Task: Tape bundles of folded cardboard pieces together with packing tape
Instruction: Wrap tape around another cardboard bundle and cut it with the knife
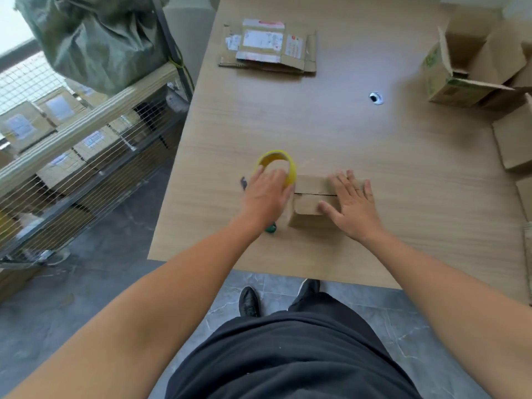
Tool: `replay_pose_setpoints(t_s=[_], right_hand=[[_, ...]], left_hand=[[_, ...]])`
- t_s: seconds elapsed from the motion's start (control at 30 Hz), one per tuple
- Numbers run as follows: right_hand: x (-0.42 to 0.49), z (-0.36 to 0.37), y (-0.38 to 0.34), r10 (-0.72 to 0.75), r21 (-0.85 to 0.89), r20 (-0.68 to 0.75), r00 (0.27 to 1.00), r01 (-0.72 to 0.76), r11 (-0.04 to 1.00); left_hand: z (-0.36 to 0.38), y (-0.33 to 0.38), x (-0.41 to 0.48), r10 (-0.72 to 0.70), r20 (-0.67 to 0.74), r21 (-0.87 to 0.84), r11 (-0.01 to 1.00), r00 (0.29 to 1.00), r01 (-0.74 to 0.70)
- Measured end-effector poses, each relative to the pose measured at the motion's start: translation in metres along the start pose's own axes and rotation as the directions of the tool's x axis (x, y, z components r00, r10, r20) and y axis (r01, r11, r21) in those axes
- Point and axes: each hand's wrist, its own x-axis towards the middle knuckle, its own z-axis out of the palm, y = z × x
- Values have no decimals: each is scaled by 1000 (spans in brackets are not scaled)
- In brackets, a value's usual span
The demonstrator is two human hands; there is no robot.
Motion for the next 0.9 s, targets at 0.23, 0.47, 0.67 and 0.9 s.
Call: replay_pose_setpoints(t_s=[0.23,0.47,0.67,0.9], right_hand=[[0,-11,5,101,569,-218,971,42,821],[7,-12,1,39,414,-391,919,138,900],[11,-15,0,96,476,-345,934,86,876],[13,-15,2,128,558,-278,952,51,828]], left_hand=[[19,48,6,232,5,123,965,973,-231],[29,46,7,217,-73,145,968,973,-205],[32,45,8,225,-84,174,962,971,-208],[39,39,7,287,-169,238,940,943,-243]])
